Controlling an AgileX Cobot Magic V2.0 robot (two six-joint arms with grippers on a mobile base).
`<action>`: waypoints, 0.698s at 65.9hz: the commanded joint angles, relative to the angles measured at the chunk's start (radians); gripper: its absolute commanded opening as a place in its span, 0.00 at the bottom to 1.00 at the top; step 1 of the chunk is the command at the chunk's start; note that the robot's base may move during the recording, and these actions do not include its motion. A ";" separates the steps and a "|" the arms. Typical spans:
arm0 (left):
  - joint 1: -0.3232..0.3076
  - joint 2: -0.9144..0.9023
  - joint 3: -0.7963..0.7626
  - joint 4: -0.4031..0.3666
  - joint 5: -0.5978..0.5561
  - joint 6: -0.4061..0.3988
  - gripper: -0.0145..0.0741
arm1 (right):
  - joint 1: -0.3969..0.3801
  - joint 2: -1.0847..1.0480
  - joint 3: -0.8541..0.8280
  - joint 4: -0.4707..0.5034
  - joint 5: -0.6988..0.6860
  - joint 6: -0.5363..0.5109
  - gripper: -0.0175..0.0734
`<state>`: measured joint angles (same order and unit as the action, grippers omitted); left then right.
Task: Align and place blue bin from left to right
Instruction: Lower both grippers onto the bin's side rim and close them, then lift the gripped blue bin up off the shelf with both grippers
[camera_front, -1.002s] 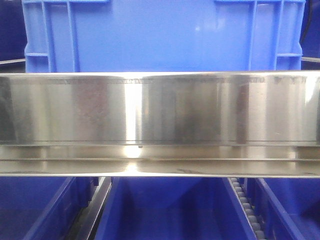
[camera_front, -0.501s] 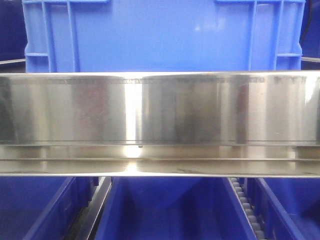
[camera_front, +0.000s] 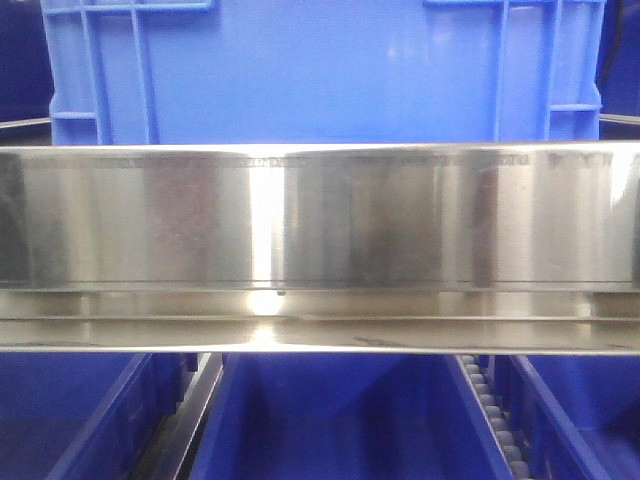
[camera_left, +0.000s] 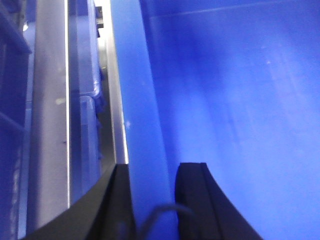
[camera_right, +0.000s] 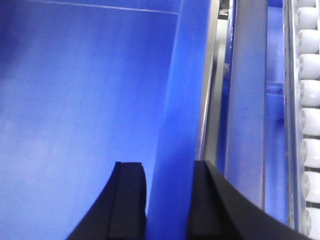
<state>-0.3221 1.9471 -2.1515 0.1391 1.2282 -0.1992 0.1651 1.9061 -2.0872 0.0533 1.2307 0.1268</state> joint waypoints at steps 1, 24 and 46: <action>0.001 -0.003 -0.003 -0.006 -0.007 0.009 0.04 | -0.002 -0.005 -0.006 -0.005 -0.010 -0.014 0.03; 0.001 -0.032 -0.017 -0.006 -0.007 0.009 0.04 | -0.002 -0.032 -0.006 -0.007 -0.010 -0.014 0.03; 0.001 -0.129 -0.017 -0.006 -0.007 0.009 0.04 | -0.002 -0.115 -0.008 -0.046 -0.010 -0.014 0.03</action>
<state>-0.3221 1.8824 -2.1540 0.1256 1.2553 -0.1992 0.1651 1.8491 -2.0854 0.0492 1.2767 0.1268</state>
